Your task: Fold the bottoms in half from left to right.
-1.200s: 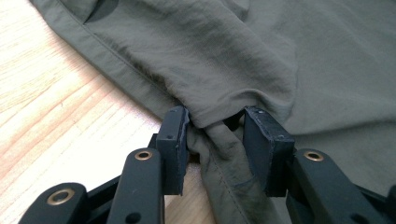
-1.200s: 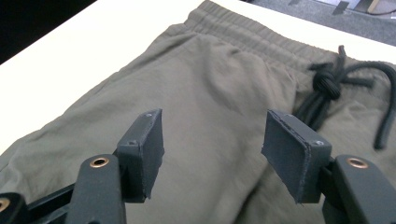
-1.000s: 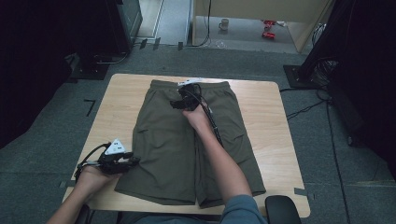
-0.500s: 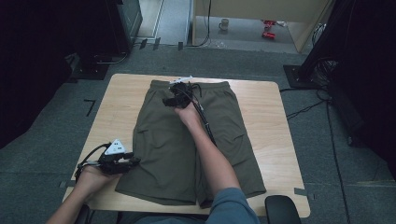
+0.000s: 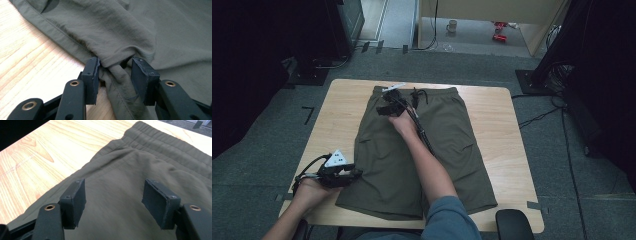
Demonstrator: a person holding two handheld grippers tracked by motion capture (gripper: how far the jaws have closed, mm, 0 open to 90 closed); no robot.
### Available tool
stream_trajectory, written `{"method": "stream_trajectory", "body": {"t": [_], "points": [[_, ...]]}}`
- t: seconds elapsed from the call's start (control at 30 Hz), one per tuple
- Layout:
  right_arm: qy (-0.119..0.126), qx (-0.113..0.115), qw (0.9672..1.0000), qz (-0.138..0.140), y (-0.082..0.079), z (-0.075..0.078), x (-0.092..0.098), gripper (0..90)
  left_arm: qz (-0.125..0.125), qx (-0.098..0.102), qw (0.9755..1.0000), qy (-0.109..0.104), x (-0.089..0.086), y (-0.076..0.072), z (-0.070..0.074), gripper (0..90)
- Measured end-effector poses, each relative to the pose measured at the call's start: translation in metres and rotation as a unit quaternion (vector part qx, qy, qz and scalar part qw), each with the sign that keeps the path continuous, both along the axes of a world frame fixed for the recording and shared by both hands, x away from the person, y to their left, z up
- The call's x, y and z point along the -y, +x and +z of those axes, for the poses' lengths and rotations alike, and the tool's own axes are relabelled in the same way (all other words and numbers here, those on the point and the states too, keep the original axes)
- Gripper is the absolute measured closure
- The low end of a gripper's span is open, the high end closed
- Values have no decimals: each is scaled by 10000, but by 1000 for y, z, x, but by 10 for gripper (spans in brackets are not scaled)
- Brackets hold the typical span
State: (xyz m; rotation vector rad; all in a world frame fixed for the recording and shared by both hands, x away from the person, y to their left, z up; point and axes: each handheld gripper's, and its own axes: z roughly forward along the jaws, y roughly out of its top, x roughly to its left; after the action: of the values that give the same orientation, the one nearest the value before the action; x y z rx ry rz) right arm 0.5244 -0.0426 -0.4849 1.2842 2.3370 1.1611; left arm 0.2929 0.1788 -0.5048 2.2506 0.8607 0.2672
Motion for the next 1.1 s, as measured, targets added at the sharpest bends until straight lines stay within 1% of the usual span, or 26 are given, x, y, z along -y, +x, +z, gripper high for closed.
{"method": "stream_trajectory", "body": {"t": [0.03, 0.07, 0.17, 0.2, 0.23, 0.27, 0.3, 0.37, 0.4, 0.43, 0.5, 0.53, 0.57, 0.63, 0.73, 0.77, 0.9, 0.97, 1.0, 1.03, 1.07, 1.1], "points": [[0, 0, 10000, 0, 0, 0, 0, 341, 0, 0, 10000, 0, 0, 0, 0, 586], [-46, 22, 10000, -7, 1, -2, -6, 336, 5, -1, 10000, -7, 0, 0, 0, 587], [-45, 99, 9999, -4, 3, -6, -13, 325, 8, -2, 10000, -5, 0, 0, 0, 587], [-49, 52, 10000, -7, 5, -7, -15, 315, 10, -1, 10000, -6, 0, 0, 0, 587], [-49, 52, 10000, -7, 5, -7, -15, 315, 10, -1, 10000, -6, 0, 0, 0, 587], [11, 20, 10000, -59, 6, -10, -20, 313, 7, -9, 10000, -8, 0, 0, 0, 587], [11, 20, 10000, -59, 6, -10, -20, 313, 7, -9, 10000, -8, 0, 0, 0, 587], [8, 23, 9999, -111, 10, -15, -29, 289, 6, -10, 10000, -20, 0, 0, 0, 587], [8, 23, 9999, -111, 10, -15, -29, 289, 6, -10, 10000, -20, 0, 0, 0, 587], [-57, 18, 9999, -98, 13, -18, -35, 277, 3, -11, 10000, -22, 0, 1, 0, 587], [-189, 101, 9997, -104, 14, -20, -40, 266, -5, -16, 10000, -28, 0, 1, 0, 586], [-189, 101, 9997, -104, 14, -20, -40, 266, -5, -18, 10000, -32, 0, 1, 0, 586], [-285, 123, 9994, -146, 16, -22, -45, 255, -6, -14, 10000, -43, 1, 1, 0, 587], [-284, 84, 9994, -173, 18, -25, -47, 251, -16, -11, 10000, -39, 2, 1, 0, 587], [-196, -35, 9995, -234, 19, -28, -48, 240, -23, -18, 10000, -51, 1, 2, 0, 587], [-200, 15, 9996, -220, 19, -29, -48, 243, -22, -18, 10000, -49, 1, 2, 0, 587], [-234, 65, 9994, -236, 18, -30, -49, 255, -17, -11, 10000, -38, 2, 1, 0, 588], [-359, 203, 9988, -270, 16, -31, -50, 290, -9, -7, 10000, -37, 2, 1, 0, 589], [-480, 355, 9978, -276, 14, -33, -52, 301, -5, -8, 10000, -33, 2, 1, 0, 590], [-480, 355, 9978, -276, 14, -33, -52, 301, -2, -11, 10000, -27, 2, 1, 0, 590], [-529, 449, 9973, -241, 12, -34, -53, 315, -5, -5, 10000, -17, 2, 1, 0, 590], [-512, 455, 9974, -240, 12, -34, -53, 317, 1, 6, 10000, -6, 2, 1, 0, 597]]}}
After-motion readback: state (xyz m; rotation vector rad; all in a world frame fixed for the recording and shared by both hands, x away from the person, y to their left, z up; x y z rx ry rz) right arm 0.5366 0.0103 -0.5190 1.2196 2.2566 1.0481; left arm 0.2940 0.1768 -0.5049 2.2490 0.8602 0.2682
